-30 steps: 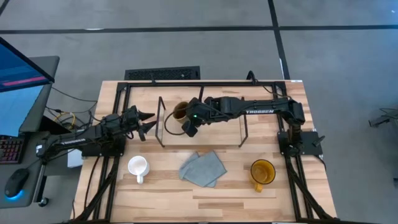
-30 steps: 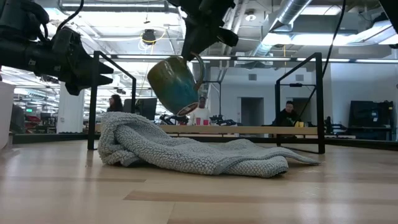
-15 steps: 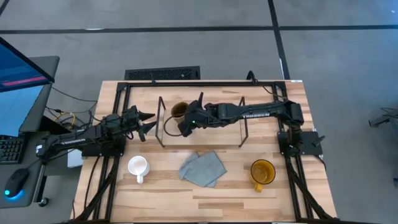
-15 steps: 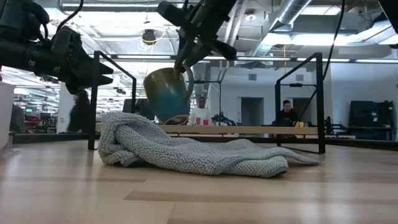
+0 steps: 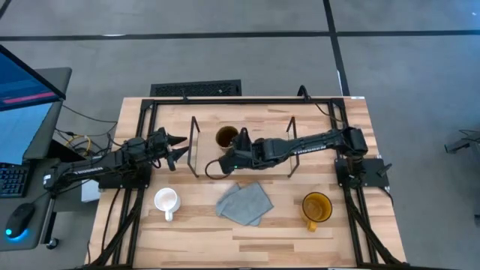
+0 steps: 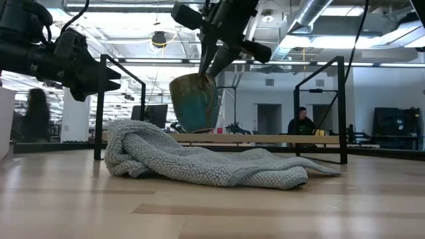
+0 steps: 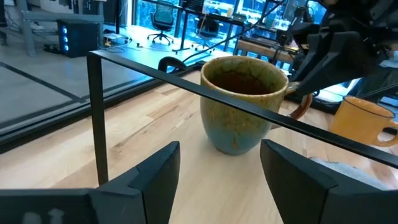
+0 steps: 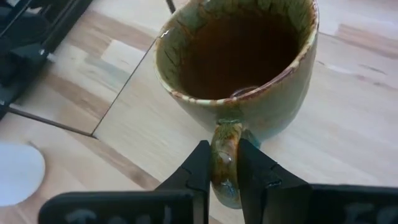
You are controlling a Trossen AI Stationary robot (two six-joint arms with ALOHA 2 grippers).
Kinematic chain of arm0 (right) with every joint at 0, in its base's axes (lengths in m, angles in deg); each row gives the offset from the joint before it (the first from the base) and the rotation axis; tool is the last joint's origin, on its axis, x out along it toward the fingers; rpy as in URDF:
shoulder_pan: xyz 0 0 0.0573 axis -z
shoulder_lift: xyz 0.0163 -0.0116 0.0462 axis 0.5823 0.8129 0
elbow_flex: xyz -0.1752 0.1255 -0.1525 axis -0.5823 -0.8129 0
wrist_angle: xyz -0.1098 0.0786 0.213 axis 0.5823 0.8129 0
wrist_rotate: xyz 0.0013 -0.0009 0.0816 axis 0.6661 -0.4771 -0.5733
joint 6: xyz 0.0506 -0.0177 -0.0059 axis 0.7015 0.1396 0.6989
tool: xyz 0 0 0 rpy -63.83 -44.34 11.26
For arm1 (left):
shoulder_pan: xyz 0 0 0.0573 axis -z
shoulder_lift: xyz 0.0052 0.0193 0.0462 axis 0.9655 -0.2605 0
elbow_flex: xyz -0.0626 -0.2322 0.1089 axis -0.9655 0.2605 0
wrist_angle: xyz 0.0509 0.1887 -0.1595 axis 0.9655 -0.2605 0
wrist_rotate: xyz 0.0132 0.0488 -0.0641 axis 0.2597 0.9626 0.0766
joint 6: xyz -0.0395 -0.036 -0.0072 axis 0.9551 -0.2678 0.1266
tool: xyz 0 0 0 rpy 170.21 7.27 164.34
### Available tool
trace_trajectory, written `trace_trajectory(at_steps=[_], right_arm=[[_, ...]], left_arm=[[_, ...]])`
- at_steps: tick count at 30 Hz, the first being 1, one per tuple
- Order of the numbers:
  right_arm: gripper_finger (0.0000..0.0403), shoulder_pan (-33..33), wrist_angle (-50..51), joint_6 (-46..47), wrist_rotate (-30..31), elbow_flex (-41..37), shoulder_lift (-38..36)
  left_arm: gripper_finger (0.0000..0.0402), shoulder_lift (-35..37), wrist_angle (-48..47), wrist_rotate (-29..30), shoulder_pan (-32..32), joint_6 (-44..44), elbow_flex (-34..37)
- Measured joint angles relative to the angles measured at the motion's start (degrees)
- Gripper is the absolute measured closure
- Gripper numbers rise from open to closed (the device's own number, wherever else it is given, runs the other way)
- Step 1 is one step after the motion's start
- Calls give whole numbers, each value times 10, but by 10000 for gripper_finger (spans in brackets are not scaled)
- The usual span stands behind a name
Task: Stack small to large cups/mugs on shelf
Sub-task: Put the brown mug on the shelf
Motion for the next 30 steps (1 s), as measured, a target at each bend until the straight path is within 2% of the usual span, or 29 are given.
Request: trace_trajectory(at_steps=[13,30], right_arm=[[340,-14,-4,128,9,-73,1],[340,-9,33,151,11,-73,-39]], left_arm=[[187,0,-9,-48,0,0,0],[187,0,-10,-63,0,0,0]])
